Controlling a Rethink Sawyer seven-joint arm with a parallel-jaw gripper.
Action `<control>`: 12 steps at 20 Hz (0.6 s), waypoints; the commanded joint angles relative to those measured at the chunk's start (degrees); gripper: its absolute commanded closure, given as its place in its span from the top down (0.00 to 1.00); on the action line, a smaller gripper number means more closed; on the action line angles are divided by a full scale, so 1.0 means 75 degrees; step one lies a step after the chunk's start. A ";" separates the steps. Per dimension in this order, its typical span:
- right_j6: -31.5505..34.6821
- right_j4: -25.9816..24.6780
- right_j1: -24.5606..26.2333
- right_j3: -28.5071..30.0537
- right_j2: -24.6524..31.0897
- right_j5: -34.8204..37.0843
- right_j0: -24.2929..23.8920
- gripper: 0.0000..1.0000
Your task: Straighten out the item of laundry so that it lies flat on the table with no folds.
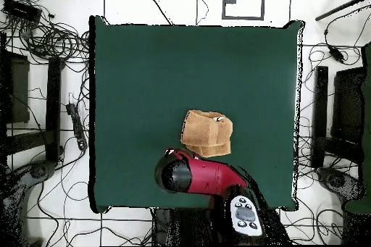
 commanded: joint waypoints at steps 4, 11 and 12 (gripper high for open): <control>0.0151 -0.0271 0.0098 -0.0724 0.0634 0.1050 -0.0093 1.00; 0.0220 -0.0275 0.0126 -0.0813 0.0684 0.1046 -0.0255 1.00; 0.0203 -0.0285 0.0137 -0.0832 0.0693 0.1049 -0.0277 1.00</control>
